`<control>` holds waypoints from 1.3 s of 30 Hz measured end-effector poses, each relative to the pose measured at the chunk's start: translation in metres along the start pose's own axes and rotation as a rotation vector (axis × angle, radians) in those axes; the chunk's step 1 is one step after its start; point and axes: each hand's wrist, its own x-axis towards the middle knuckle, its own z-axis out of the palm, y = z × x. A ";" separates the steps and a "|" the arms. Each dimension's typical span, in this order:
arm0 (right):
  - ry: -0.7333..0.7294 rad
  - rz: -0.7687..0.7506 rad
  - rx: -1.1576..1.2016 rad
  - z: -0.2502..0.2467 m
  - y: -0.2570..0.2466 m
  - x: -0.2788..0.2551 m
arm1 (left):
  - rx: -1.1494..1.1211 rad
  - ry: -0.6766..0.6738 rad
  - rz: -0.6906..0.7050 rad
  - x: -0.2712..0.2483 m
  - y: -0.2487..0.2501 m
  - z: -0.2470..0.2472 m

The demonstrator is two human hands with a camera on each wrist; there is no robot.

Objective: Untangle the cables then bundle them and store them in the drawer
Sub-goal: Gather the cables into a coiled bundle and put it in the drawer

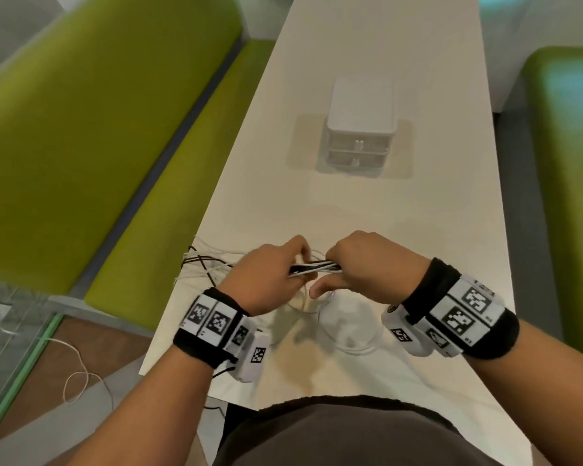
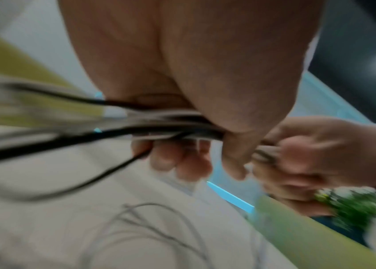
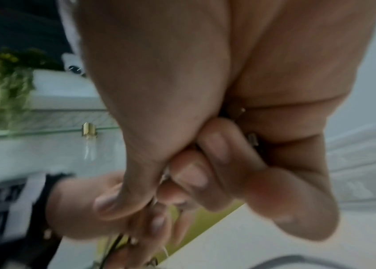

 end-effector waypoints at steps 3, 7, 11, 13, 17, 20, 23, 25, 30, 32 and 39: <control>0.040 -0.028 0.067 -0.015 0.008 -0.011 | 0.156 0.009 -0.059 -0.006 -0.035 -0.014; 0.159 -0.010 0.139 -0.032 0.021 -0.026 | 0.289 -0.099 -0.299 -0.013 -0.089 -0.041; 0.254 0.016 0.163 -0.042 0.027 -0.034 | 0.432 -0.200 -0.540 -0.023 -0.137 -0.067; 0.298 0.036 0.195 -0.045 0.031 -0.036 | 0.519 -0.087 -0.646 -0.028 -0.152 -0.075; 0.321 0.038 0.215 -0.042 0.038 -0.035 | 0.286 0.114 -0.754 -0.035 -0.167 -0.084; 0.276 0.041 0.188 -0.032 0.036 -0.029 | 0.131 0.064 -0.642 -0.032 -0.151 -0.087; 0.219 0.052 0.131 -0.023 0.026 -0.022 | 0.116 0.128 -0.347 -0.028 -0.097 -0.082; 0.194 0.020 0.092 -0.018 0.015 -0.016 | -0.035 0.148 -0.057 -0.022 -0.047 -0.070; 0.183 -0.153 0.244 -0.029 -0.008 -0.010 | -0.051 -0.038 0.121 -0.002 0.007 -0.031; 0.222 -0.141 0.253 -0.037 0.000 -0.014 | 0.124 -0.055 -0.059 0.003 -0.019 -0.031; 0.227 -0.022 0.304 -0.044 0.028 -0.036 | 0.326 -0.062 -0.595 -0.012 -0.165 -0.042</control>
